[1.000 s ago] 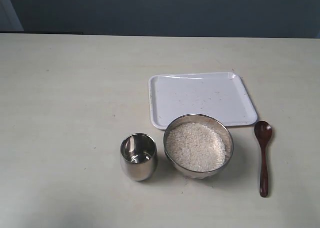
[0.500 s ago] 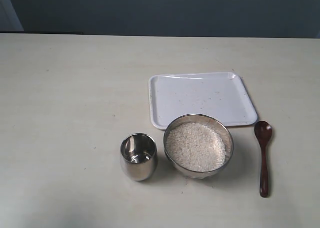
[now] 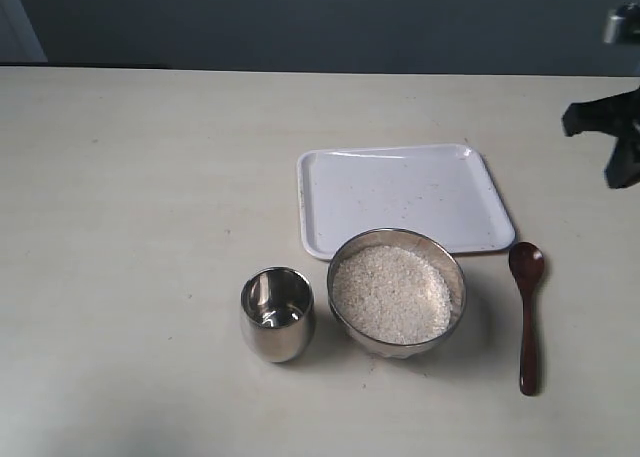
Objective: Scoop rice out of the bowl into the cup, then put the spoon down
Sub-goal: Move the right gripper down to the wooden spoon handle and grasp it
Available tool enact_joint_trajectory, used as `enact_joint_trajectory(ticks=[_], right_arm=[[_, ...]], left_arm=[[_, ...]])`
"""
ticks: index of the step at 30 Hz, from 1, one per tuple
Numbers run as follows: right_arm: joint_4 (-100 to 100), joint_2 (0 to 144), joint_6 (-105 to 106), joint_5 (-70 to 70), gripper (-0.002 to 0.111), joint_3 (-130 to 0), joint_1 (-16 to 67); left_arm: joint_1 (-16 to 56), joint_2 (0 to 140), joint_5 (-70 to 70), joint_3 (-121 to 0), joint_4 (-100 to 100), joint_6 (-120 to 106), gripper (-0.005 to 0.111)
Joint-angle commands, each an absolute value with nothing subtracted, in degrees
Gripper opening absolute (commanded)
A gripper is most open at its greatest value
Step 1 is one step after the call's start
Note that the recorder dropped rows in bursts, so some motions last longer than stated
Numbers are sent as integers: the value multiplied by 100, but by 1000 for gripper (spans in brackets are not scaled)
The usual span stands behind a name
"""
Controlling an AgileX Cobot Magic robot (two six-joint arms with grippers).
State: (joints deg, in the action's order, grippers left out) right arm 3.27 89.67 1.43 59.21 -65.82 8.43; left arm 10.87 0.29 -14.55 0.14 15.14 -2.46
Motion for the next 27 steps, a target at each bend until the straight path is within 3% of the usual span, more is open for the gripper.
enact_joint_trajectory(ticks=[1, 2, 3, 8, 22, 27], right_arm=[[882, 9423, 976, 5893, 41, -6628, 1315], [869, 9548, 901, 5870, 53, -6628, 1380], [869, 9582, 758, 5838, 55, -6628, 1380], [711, 9881, -141, 5633, 55, -6628, 1380], [874, 10667, -155, 5469, 55, -6518, 1380], [1142, 10895, -155, 5982, 55, -6518, 1397]], left_arm=[[1134, 0, -1384, 0, 1502, -205, 1], [1134, 0, -1384, 0, 1502, -205, 1], [1134, 0, -1384, 0, 1502, -205, 1], [1134, 0, -1384, 0, 1502, -205, 1], [1134, 0, -1384, 0, 1502, -205, 1], [1134, 0, -1384, 0, 1502, -205, 1]])
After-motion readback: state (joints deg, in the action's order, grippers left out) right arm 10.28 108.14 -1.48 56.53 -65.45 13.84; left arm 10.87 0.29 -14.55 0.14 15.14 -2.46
